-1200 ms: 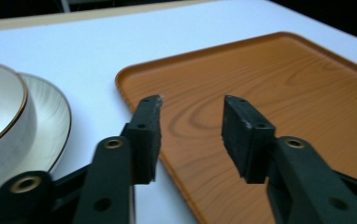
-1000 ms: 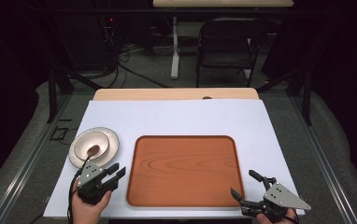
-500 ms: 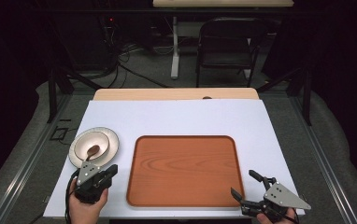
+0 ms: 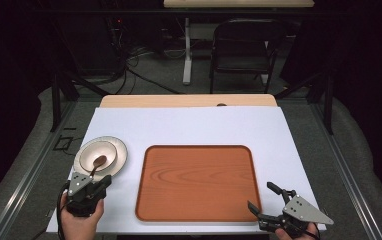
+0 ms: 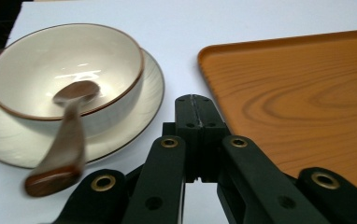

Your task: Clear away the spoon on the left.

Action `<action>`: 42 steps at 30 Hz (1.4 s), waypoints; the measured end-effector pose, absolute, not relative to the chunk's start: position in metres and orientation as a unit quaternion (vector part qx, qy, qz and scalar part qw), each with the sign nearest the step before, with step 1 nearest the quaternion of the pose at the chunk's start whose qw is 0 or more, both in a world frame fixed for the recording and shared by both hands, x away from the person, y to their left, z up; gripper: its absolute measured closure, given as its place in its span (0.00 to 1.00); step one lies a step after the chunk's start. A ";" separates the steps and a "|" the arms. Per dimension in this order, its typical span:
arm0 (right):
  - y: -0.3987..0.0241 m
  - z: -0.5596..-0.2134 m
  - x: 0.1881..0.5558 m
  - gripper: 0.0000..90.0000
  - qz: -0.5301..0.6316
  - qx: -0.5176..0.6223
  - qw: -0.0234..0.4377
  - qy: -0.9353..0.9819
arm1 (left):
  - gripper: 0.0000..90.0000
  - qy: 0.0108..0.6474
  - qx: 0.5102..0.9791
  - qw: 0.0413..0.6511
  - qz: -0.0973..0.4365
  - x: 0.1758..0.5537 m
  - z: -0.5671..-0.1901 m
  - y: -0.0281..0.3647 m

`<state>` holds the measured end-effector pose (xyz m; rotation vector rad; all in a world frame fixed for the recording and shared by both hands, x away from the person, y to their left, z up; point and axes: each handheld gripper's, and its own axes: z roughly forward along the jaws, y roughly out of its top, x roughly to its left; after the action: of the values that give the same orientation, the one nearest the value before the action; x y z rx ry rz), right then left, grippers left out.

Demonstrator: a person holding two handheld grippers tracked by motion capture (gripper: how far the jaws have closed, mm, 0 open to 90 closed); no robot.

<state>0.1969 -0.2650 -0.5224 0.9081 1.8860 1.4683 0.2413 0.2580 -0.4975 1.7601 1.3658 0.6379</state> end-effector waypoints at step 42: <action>-0.265 -0.522 0.197 0.17 0.548 0.337 0.291 0.708 | 0.99 0.623 0.620 0.377 0.293 0.233 -0.499 0.324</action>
<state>0.1969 -0.2654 -0.5219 0.8984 1.8890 1.4617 0.2326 0.3236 -0.4995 1.5855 1.5928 0.7483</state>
